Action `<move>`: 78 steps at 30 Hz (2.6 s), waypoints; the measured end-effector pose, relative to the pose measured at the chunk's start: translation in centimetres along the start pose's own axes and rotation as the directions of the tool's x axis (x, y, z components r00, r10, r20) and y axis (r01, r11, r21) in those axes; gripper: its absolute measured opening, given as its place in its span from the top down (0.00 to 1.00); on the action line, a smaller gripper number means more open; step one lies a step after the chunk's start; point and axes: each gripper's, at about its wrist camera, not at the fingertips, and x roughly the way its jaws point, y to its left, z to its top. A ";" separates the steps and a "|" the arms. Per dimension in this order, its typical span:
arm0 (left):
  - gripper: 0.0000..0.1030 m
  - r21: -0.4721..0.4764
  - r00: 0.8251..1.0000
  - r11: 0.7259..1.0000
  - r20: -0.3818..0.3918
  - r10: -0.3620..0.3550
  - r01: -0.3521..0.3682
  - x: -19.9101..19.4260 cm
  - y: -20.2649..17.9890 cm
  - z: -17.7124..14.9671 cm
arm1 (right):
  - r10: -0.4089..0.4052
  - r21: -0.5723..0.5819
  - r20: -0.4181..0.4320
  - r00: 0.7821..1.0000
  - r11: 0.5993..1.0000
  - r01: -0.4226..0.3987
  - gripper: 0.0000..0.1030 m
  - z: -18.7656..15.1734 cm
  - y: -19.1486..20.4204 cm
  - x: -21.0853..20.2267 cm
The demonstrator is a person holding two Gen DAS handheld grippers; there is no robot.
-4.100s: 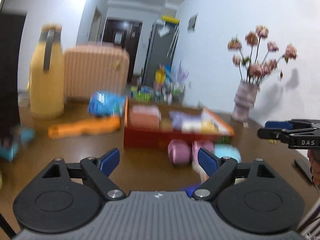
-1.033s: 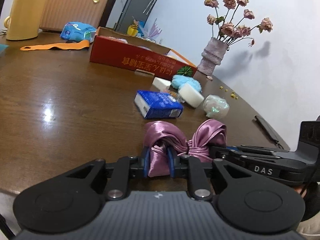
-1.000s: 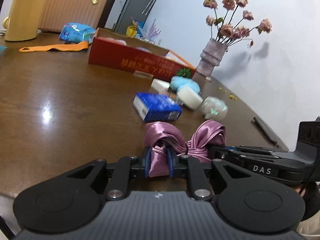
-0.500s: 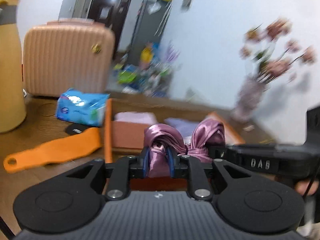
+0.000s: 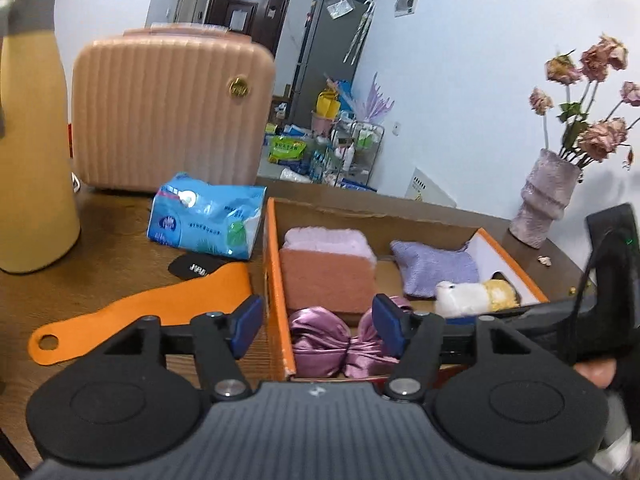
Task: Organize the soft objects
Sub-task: 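Carry the pink bow with both grippers into the box and open, then withdraw both open grippers from the box back over the table, then close both grippers on the light-blue plush toy, then carry the blue plush toy with both grippers into the box and open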
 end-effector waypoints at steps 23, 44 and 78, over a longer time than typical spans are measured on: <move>0.18 0.083 0.961 0.992 0.269 0.068 -0.093 -18.4 -9.4 -7.6 | -0.094 -0.092 0.530 0.843 0.982 0.167 0.19 -13.1 -3.3 -26.7; 0.18 0.140 0.989 0.990 0.136 -0.053 0.033 -17.6 -12.7 -18.1 | -0.085 0.037 0.481 0.873 0.996 0.077 0.23 -29.2 -5.3 -27.0; 0.61 -0.158 0.885 0.892 -0.138 -0.445 0.424 2.1 -14.2 -5.6 | 0.115 0.211 0.377 0.919 0.956 -0.206 0.66 -15.0 -14.3 -16.5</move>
